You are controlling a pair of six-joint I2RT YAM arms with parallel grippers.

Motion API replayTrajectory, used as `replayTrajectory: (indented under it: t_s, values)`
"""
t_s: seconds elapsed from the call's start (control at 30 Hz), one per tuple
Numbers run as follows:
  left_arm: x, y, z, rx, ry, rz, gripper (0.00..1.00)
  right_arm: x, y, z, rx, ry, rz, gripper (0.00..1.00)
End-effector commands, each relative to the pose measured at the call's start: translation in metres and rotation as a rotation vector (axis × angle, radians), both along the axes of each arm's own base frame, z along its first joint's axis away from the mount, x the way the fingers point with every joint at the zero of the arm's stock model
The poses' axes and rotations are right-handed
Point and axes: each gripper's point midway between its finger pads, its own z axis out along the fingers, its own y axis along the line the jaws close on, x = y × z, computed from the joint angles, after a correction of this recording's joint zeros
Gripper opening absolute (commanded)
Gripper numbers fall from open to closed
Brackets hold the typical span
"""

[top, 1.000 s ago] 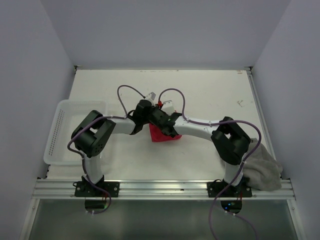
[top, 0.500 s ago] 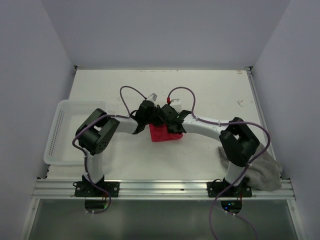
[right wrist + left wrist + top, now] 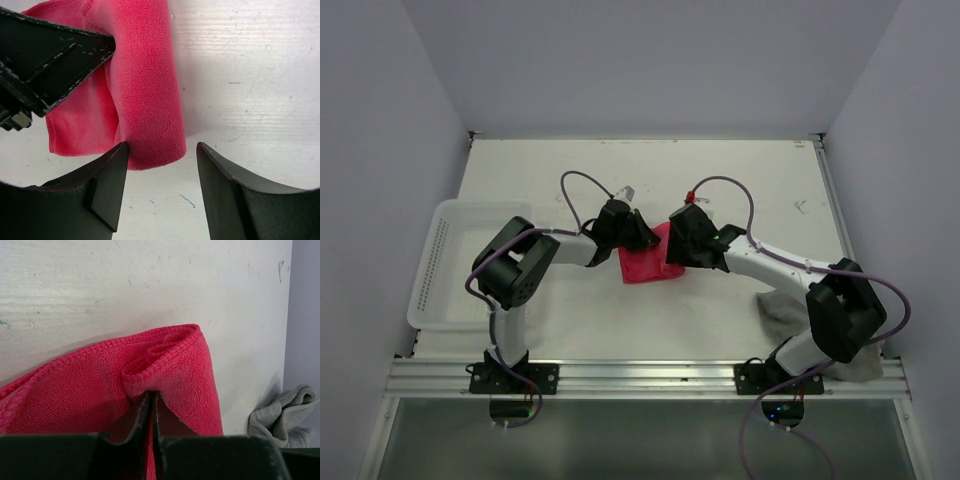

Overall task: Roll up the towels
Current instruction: Roll the towel

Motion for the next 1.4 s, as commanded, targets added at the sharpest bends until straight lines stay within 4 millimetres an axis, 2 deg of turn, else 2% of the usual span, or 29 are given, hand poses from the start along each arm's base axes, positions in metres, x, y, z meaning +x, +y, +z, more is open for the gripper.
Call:
replayTrajectory:
  t_s: [0.0, 0.23, 0.37, 0.5, 0.57, 0.67, 0.7, 0.77, 0.8, 0.87, 0.9, 0.97, 1.0, 1.03, 1.1, 1.37]
  values:
    - [-0.001, 0.018, -0.023, 0.111, 0.024, 0.030, 0.08, -0.003, 0.013, -0.002, 0.128, 0.021, 0.009, 0.60]
    - [0.000, 0.019, -0.020, 0.121, 0.019, 0.031, 0.08, -0.003, 0.023, -0.017, 0.209, 0.015, 0.028, 0.60]
    - [0.001, 0.022, -0.019, 0.139, 0.011, 0.034, 0.08, -0.005, 0.024, -0.021, 0.217, 0.014, 0.036, 0.48]
    - [0.003, 0.025, -0.015, 0.141, 0.002, 0.039, 0.08, -0.007, 0.021, -0.027, 0.210, 0.013, 0.045, 0.28]
    - [0.005, 0.022, -0.007, 0.127, -0.027, 0.024, 0.08, -0.006, 0.020, -0.027, 0.199, 0.006, 0.054, 0.22]
    - [0.009, 0.019, 0.020, 0.094, -0.104, 0.016, 0.08, -0.004, 0.013, -0.026, 0.150, -0.013, 0.069, 0.11]
    - [0.011, 0.020, 0.032, 0.086, -0.128, 0.018, 0.09, -0.001, 0.011, -0.022, 0.131, -0.032, 0.069, 0.09]
    - [0.015, 0.021, 0.044, 0.110, -0.152, 0.015, 0.10, -0.002, 0.004, -0.020, 0.062, -0.043, 0.090, 0.04]
    - [0.017, 0.023, 0.054, 0.116, -0.171, 0.024, 0.11, 0.005, 0.002, -0.012, 0.031, -0.077, 0.080, 0.01]
    - [0.019, 0.025, 0.061, 0.137, -0.183, 0.024, 0.12, 0.001, 0.001, -0.010, -0.032, -0.075, 0.114, 0.00]
    - [0.019, 0.027, 0.065, 0.145, -0.188, 0.028, 0.12, 0.005, 0.005, -0.002, -0.048, -0.093, 0.119, 0.00]
    - [0.019, 0.030, 0.071, 0.153, -0.201, 0.033, 0.12, 0.003, 0.000, -0.003, -0.154, -0.100, 0.139, 0.00]
    - [0.018, 0.030, 0.072, 0.154, -0.202, 0.032, 0.12, 0.006, 0.006, 0.006, -0.175, -0.123, 0.148, 0.00]
    - [0.017, 0.030, 0.072, 0.150, -0.200, 0.029, 0.12, 0.004, 0.004, 0.004, -0.244, -0.130, 0.160, 0.00]
    - [0.015, 0.028, 0.077, 0.130, -0.201, 0.023, 0.12, 0.006, 0.011, 0.011, -0.275, -0.153, 0.169, 0.00]
    - [0.004, 0.020, 0.080, 0.037, -0.173, 0.008, 0.13, 0.002, 0.024, 0.007, -0.476, -0.208, 0.185, 0.00]
